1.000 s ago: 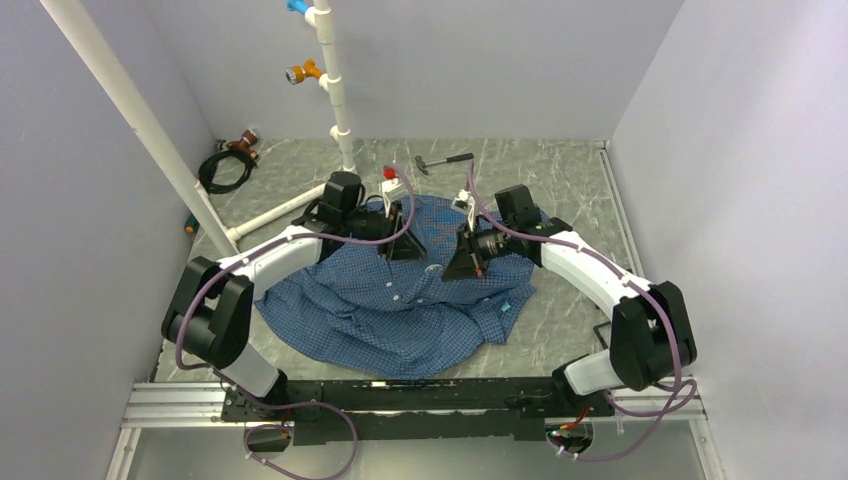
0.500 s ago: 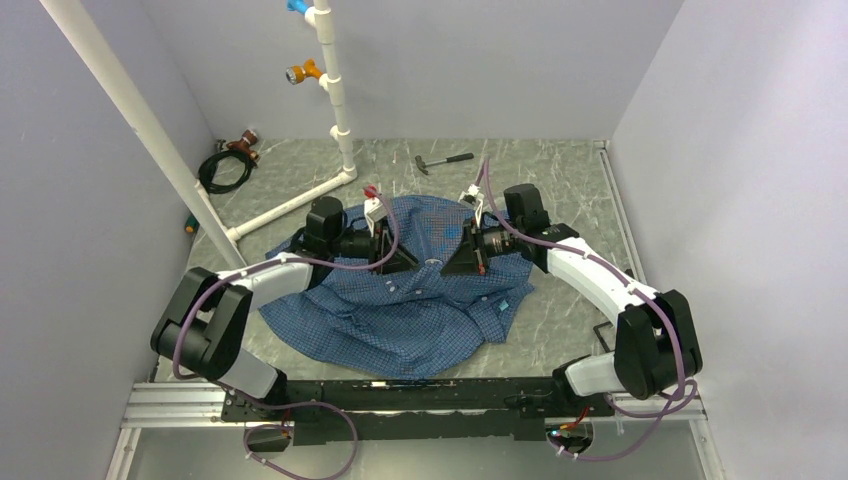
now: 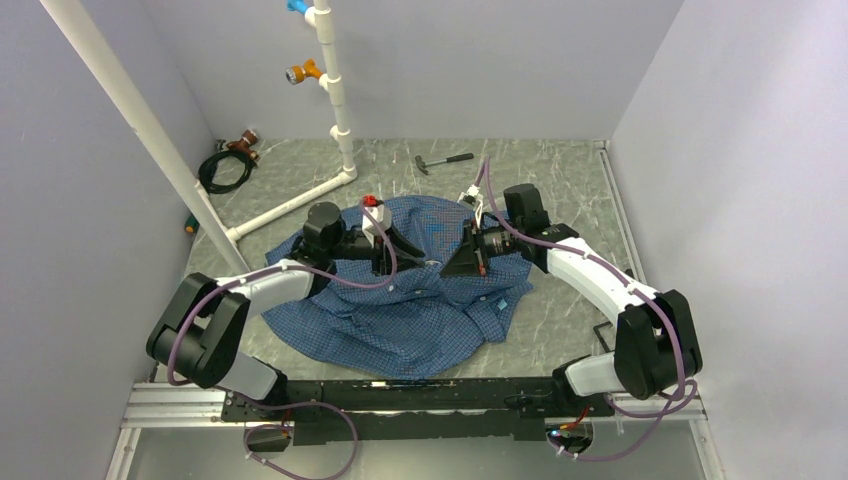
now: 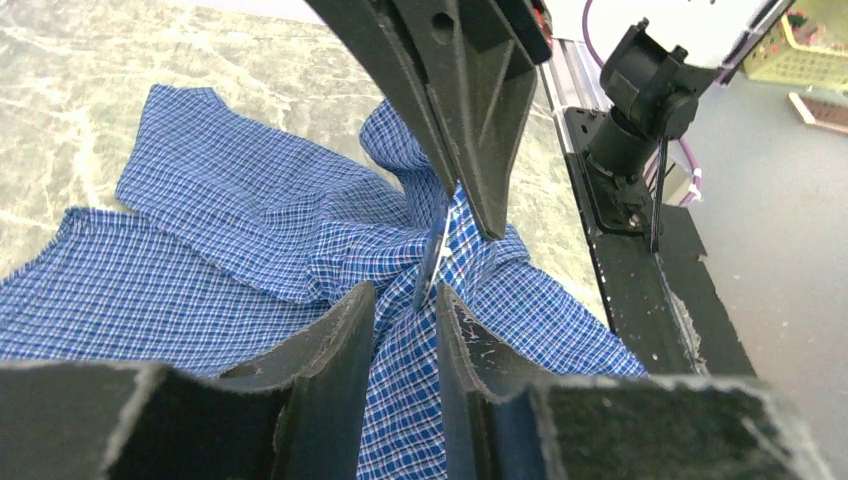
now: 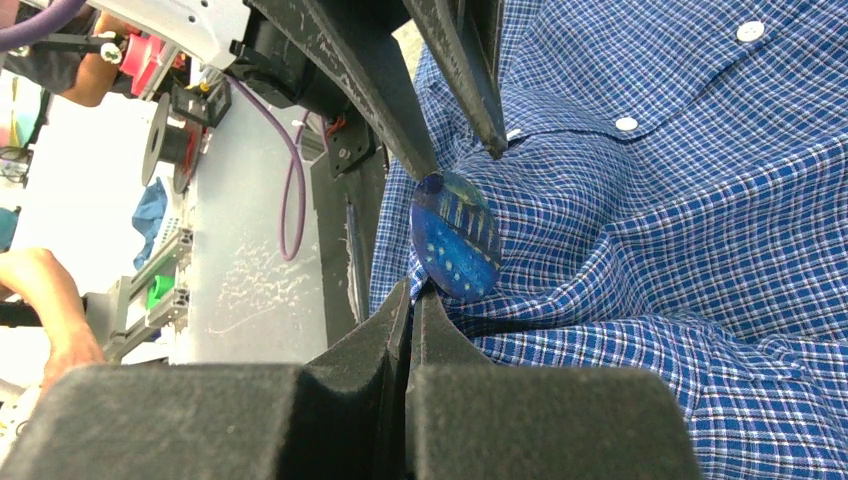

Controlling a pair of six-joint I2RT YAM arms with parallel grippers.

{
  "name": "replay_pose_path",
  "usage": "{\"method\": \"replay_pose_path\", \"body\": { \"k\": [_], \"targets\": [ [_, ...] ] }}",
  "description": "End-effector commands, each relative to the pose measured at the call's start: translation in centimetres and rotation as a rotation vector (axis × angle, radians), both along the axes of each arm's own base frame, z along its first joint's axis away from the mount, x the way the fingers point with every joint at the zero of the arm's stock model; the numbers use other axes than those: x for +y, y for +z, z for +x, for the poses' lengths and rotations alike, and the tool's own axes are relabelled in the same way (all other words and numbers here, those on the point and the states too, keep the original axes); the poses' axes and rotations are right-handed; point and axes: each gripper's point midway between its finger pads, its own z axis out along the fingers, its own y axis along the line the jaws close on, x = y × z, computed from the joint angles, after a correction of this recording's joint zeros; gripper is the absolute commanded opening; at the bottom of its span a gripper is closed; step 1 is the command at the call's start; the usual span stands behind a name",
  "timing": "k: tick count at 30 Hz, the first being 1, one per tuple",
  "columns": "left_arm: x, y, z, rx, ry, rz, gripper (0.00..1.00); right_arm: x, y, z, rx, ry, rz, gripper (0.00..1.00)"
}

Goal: Remove the brooch from the garment
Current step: Remove the brooch from the clothes.

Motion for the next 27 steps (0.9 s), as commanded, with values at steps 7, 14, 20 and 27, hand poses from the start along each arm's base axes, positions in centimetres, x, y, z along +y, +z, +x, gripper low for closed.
{"method": "replay_pose_path", "body": {
  "k": [7, 14, 20, 27],
  "targets": [
    [-1.2, 0.8, -0.4, -0.174, -0.077, 0.011, 0.24, 0.1, 1.0, -0.5, -0.044, 0.049, 0.045, 0.00],
    [-1.7, 1.0, -0.7, -0.169, -0.096, 0.012, 0.12, 0.1, 1.1, -0.8, -0.041, 0.059, 0.050, 0.00],
    [-2.3, 0.7, -1.4, -0.160, -0.132, 0.022, 0.17, 0.1, 1.1, -0.7, -0.039, 0.057, 0.049, 0.00],
    [-2.3, 0.2, -1.5, -0.148, -0.132, 0.049, 0.03, 0.0, 1.2, -0.7, -0.046, 0.058, 0.047, 0.00]
  ]
}}
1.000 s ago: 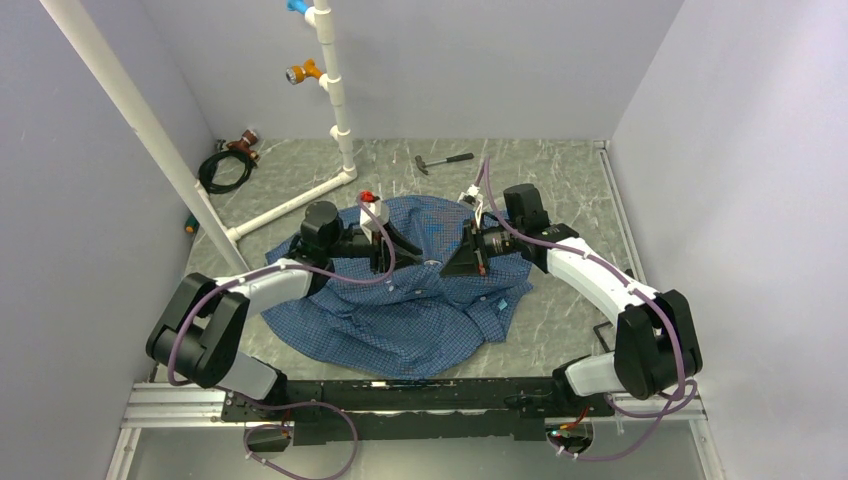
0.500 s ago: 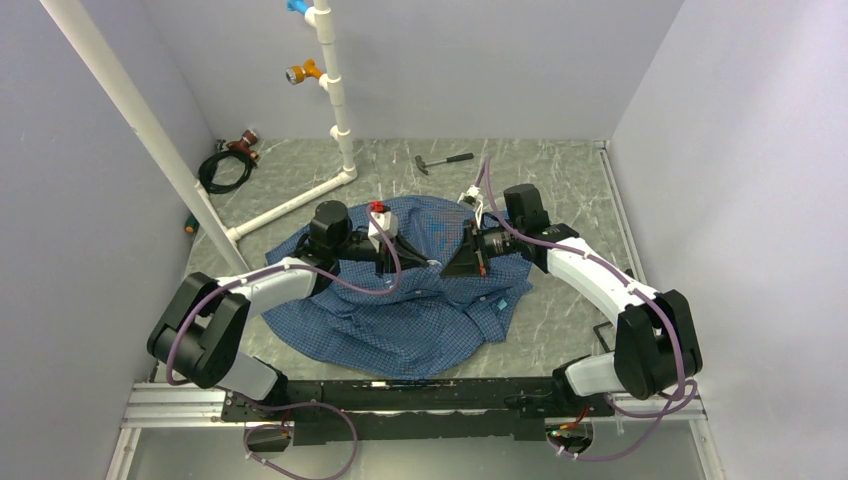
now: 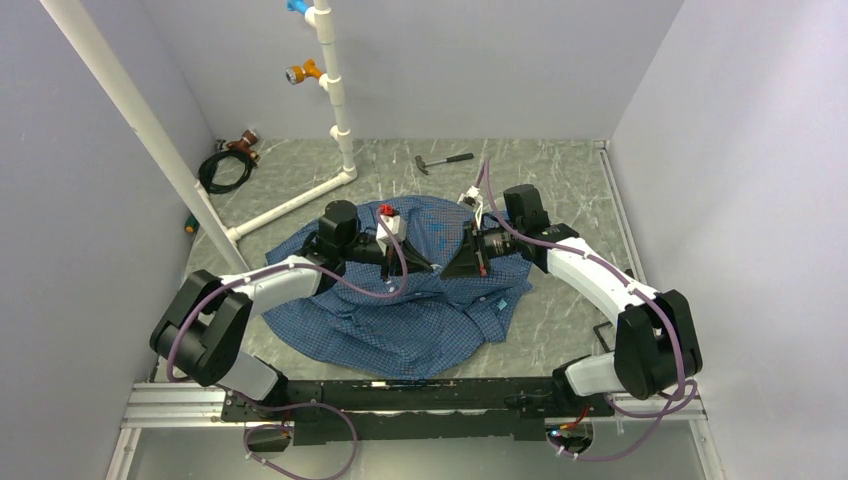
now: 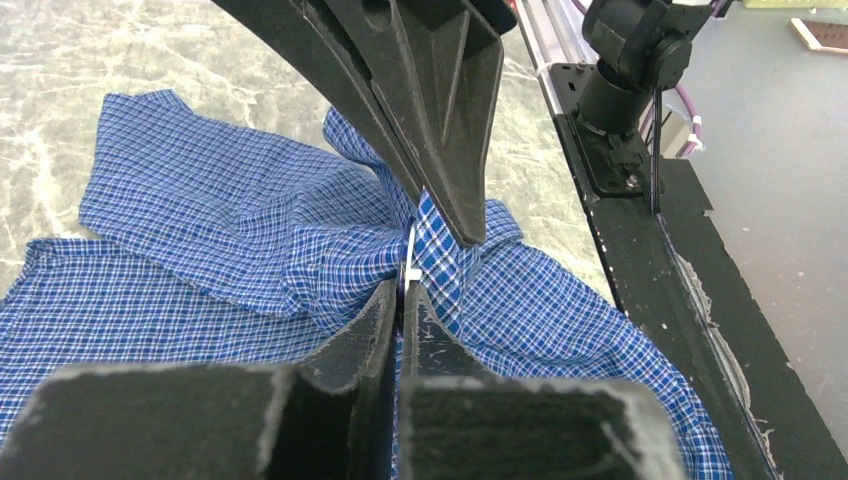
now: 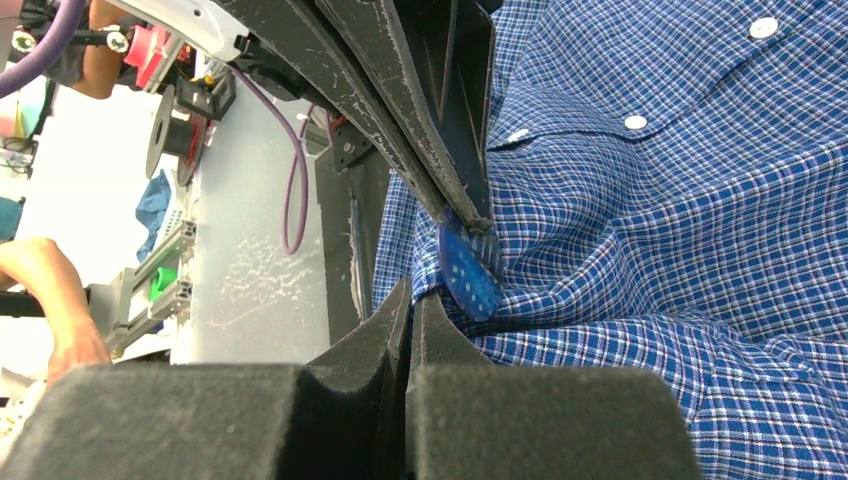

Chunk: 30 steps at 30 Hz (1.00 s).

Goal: Remove the brooch from the garment
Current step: Remove the brooch from the clothes.

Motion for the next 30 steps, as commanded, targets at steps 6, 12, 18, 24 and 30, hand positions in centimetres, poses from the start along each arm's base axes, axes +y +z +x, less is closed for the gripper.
{"method": "replay_pose_path", "body": {
  "k": [6, 12, 18, 24, 30],
  "targets": [
    [0.4, 2.1, 0.7, 0.009, -0.006, 0.017, 0.00, -0.6, -0.6, 0.2, -0.069, 0.004, -0.041, 0.00],
    [0.8, 3.2, 1.0, 0.050, 0.004, 0.095, 0.00, -2.1, -3.7, 1.9, -0.110, -0.078, -0.212, 0.00],
    [0.7, 3.7, 1.1, 0.094, 0.010, 0.112, 0.00, -2.6, -3.5, 3.0, -0.187, -0.119, -0.244, 0.02],
    [0.3, 3.8, 0.4, 0.173, -0.028, 0.113, 0.00, -2.1, -1.0, 2.6, -0.248, -0.084, -0.170, 0.48],
    [0.0, 3.6, -0.5, 0.250, -0.089, 0.136, 0.00, -1.2, 1.1, 2.0, -0.271, -0.027, -0.083, 0.47]
  ]
}}
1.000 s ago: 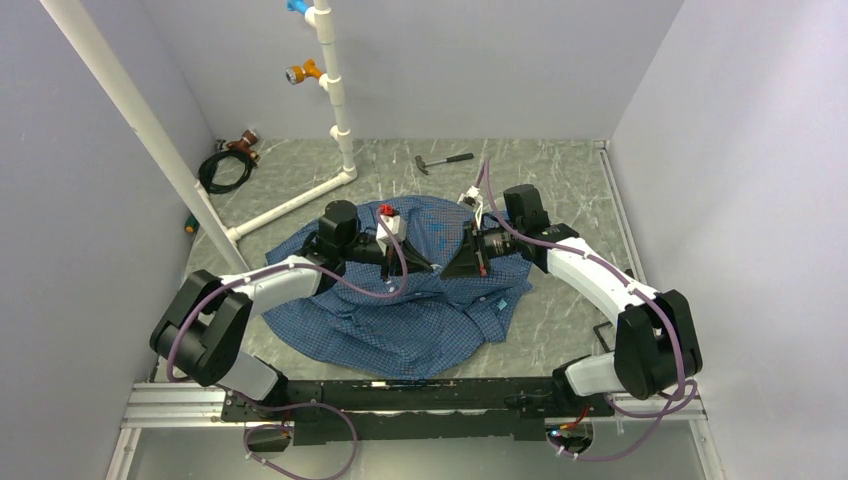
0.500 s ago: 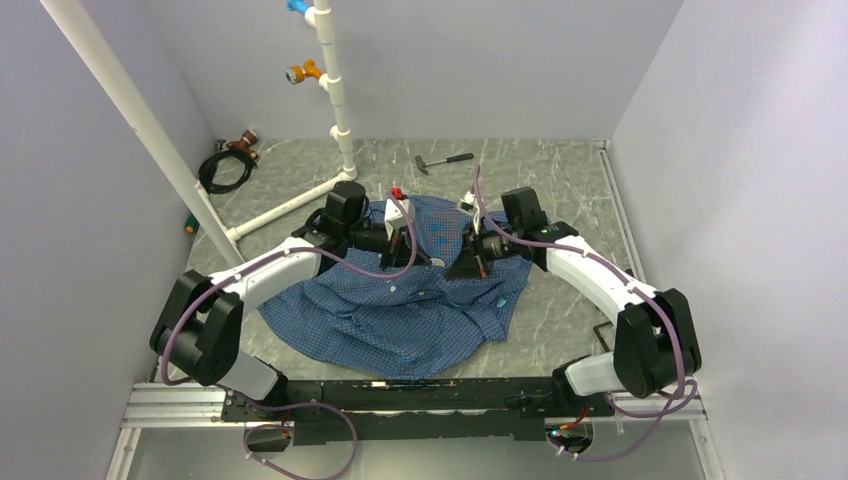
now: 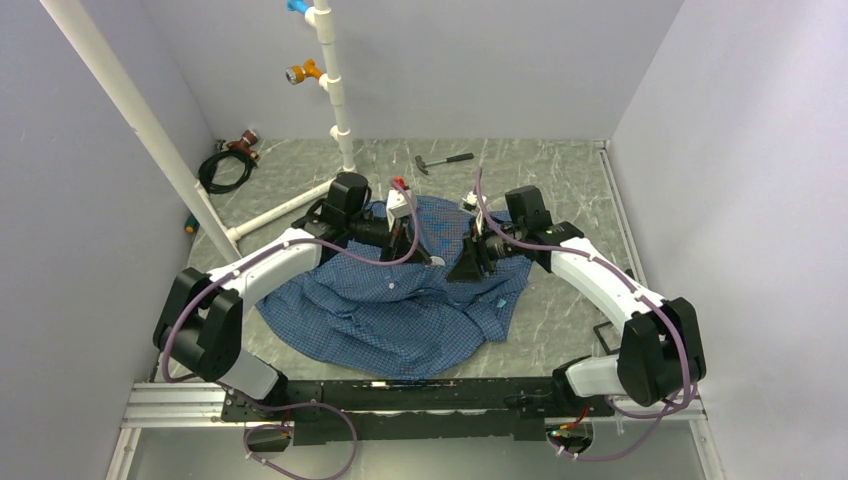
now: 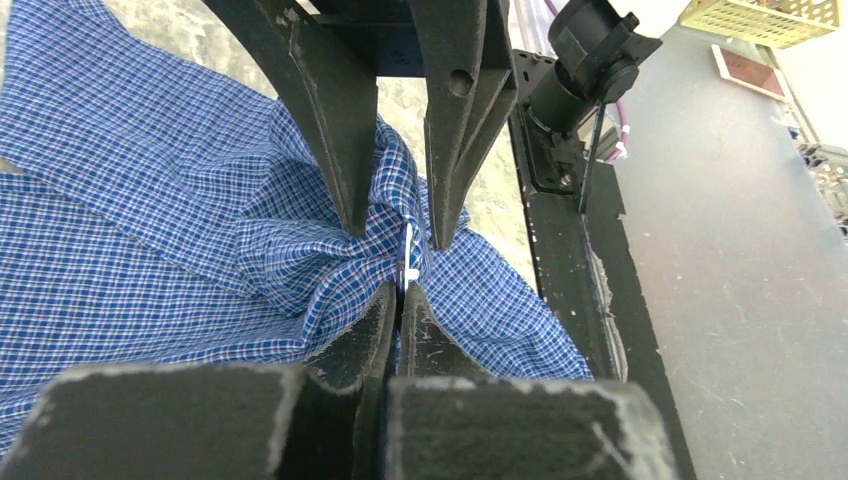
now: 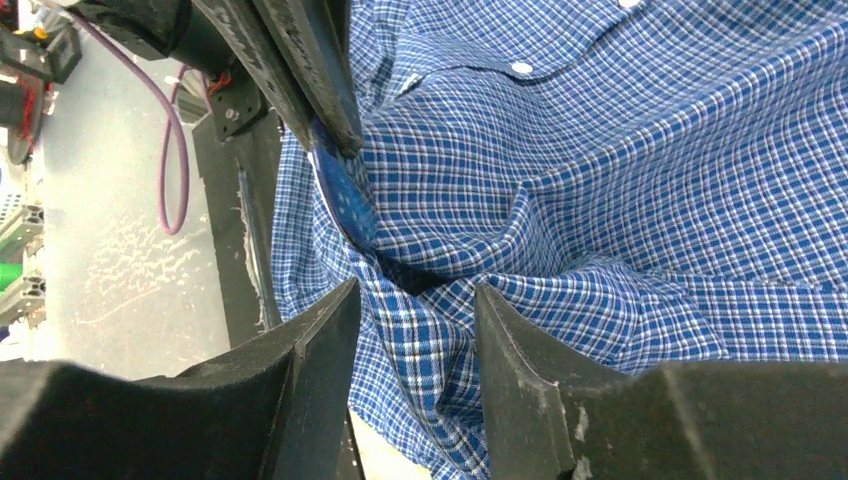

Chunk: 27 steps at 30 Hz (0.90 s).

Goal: Remove the brooch from the garment
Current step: Remove the brooch from the clothes.

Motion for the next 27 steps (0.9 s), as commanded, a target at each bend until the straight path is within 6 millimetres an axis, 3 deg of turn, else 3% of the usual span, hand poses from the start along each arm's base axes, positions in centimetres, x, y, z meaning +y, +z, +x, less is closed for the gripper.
{"method": "replay_pose_path", "body": {
  "k": [1, 11, 27],
  "targets": [
    [-0.4, 1.5, -1.0, 0.043, -0.078, -0.021, 0.00, 0.9, 3.8, 0.1, -0.098, 0.072, 0.098, 0.47],
    [-0.8, 1.0, -1.5, 0.080, -0.116, -0.004, 0.00, 1.4, 6.3, 0.2, -0.138, 0.115, 0.133, 0.42],
    [-1.3, 1.1, -1.7, 0.091, -0.134, -0.006, 0.00, 1.9, 4.0, -0.9, -0.077, 0.131, 0.121, 0.33]
  ]
}}
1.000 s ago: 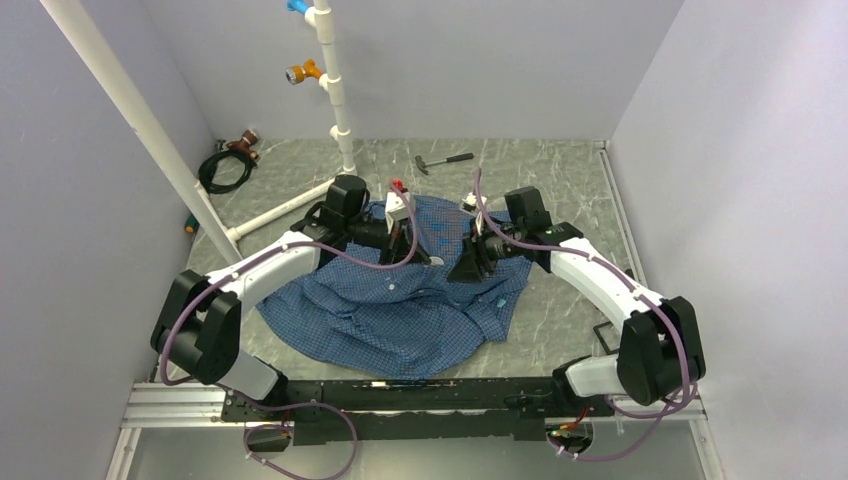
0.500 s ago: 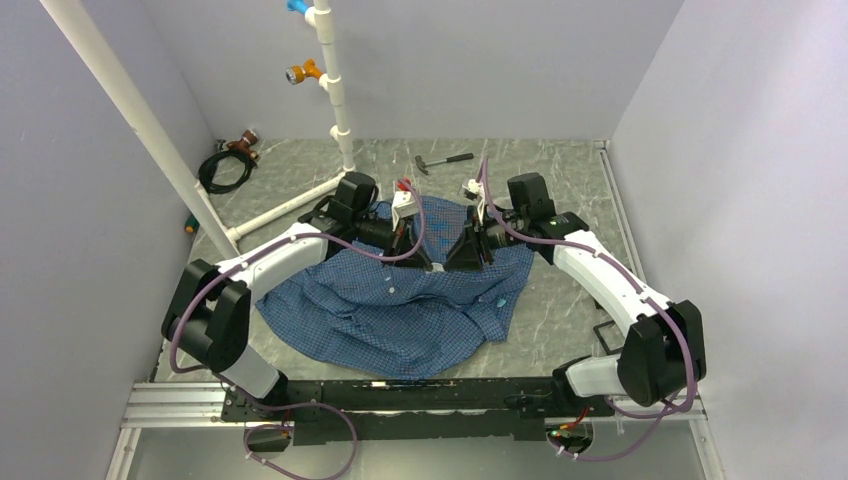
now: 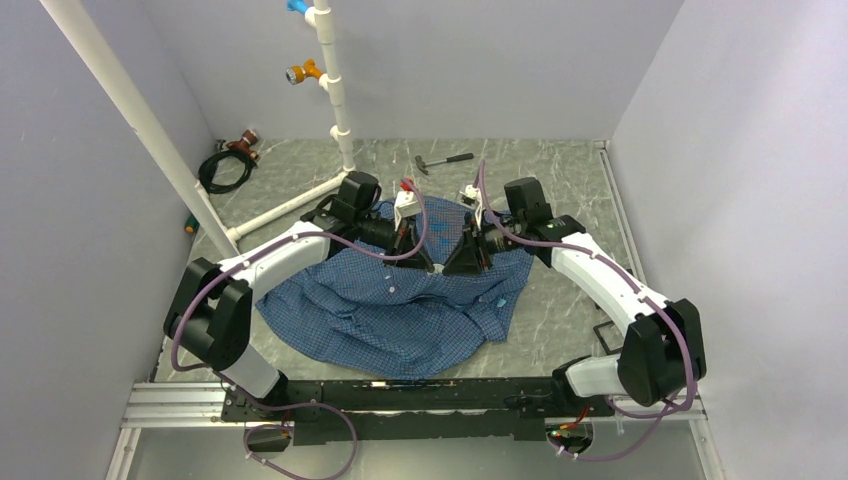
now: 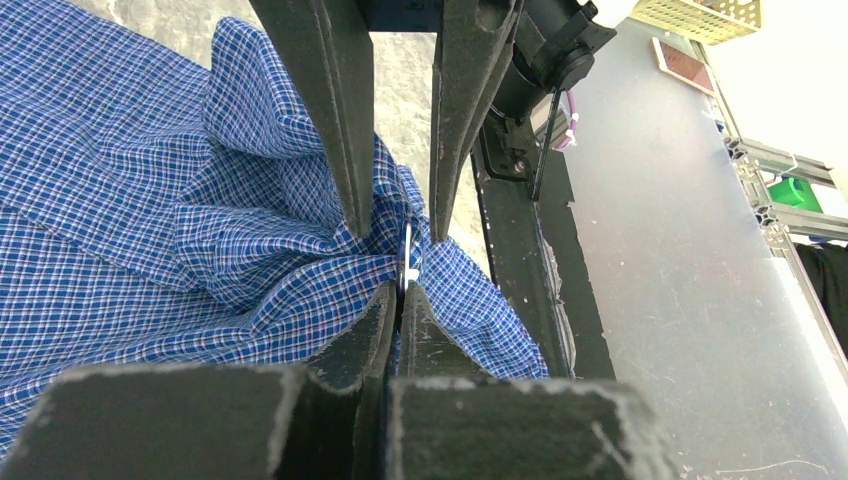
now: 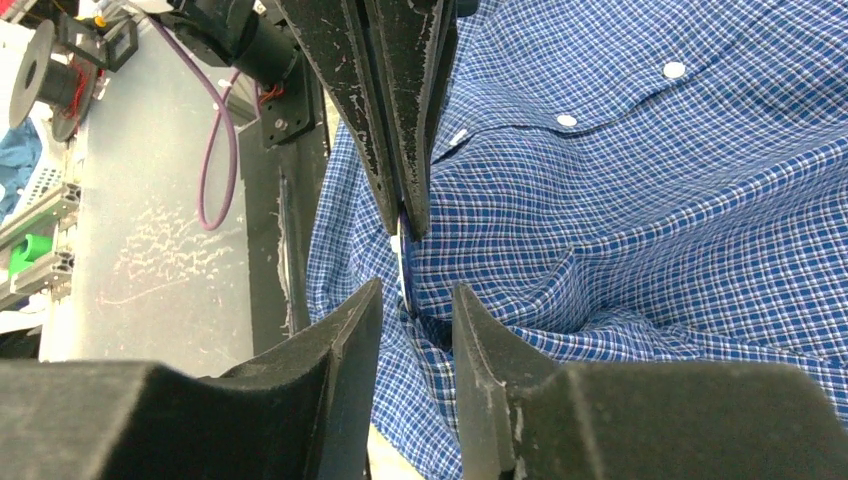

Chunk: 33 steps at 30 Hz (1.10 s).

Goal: Remove the brooch from the garment
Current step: Remove the brooch from the clothes.

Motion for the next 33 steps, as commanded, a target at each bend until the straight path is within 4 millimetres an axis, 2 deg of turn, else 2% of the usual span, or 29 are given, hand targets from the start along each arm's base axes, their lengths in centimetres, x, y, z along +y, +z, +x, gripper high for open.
{"method": "replay_pose_path", "body": {
  "k": [1, 6, 8, 11, 13, 14, 17, 19, 20, 24, 30, 32, 33],
  "targets": [
    [-0.6, 1.7, -0.4, -0.037, -0.057, -0.051, 0.00, 0.6, 0.7, -0.2, -0.035, 0.032, 0.036, 0.31],
    [-0.7, 1.7, -0.4, -0.034, -0.061, -0.048, 0.00, 0.8, 0.9, -0.2, -0.022, 0.035, 0.050, 0.25],
    [-0.8, 1.7, -0.5, -0.033, -0.062, -0.048, 0.00, 0.8, 0.9, -0.2, -0.021, 0.037, 0.055, 0.17],
    [-0.8, 1.9, -0.5, -0.030, -0.062, -0.055, 0.00, 0.8, 0.8, -0.3, -0.016, 0.040, 0.056, 0.00],
    [-0.7, 1.9, -0.3, -0.034, -0.044, -0.056, 0.00, 0.7, 0.6, -0.3, -0.010, 0.034, 0.047, 0.00],
    [-0.6, 2.0, 0.1, -0.043, -0.025, -0.060, 0.05, 0.7, 0.4, -0.3, -0.006, 0.029, 0.043, 0.00],
    [0.0, 2.2, 1.5, -0.053, 0.061, -0.080, 0.30, 0.4, 0.1, -0.1, 0.015, -0.005, 0.034, 0.00],
    [0.6, 2.1, 2.8, -0.030, 0.151, -0.072, 0.41, 0.2, -0.4, 0.3, 0.047, -0.046, 0.033, 0.00],
    [0.9, 2.0, 3.2, -0.018, 0.185, -0.067, 0.44, 0.1, -0.6, 0.6, 0.062, -0.066, 0.036, 0.00],
    [1.8, 0.5, 4.3, 0.061, 0.285, -0.028, 0.47, -0.3, -1.1, 1.5, 0.140, -0.150, 0.055, 0.00],
    [1.5, -1.4, 3.8, 0.255, 0.314, 0.004, 0.54, -0.4, -2.1, 2.4, 0.235, -0.245, 0.043, 0.00],
    [1.2, -1.5, 3.7, 0.293, 0.327, -0.007, 0.75, -0.3, -2.3, 2.3, 0.256, -0.250, 0.046, 0.00],
    [1.0, -1.6, 3.9, 0.303, 0.345, -0.003, 0.80, -0.3, -2.4, 2.3, 0.267, -0.255, 0.044, 0.00]
  ]
}}
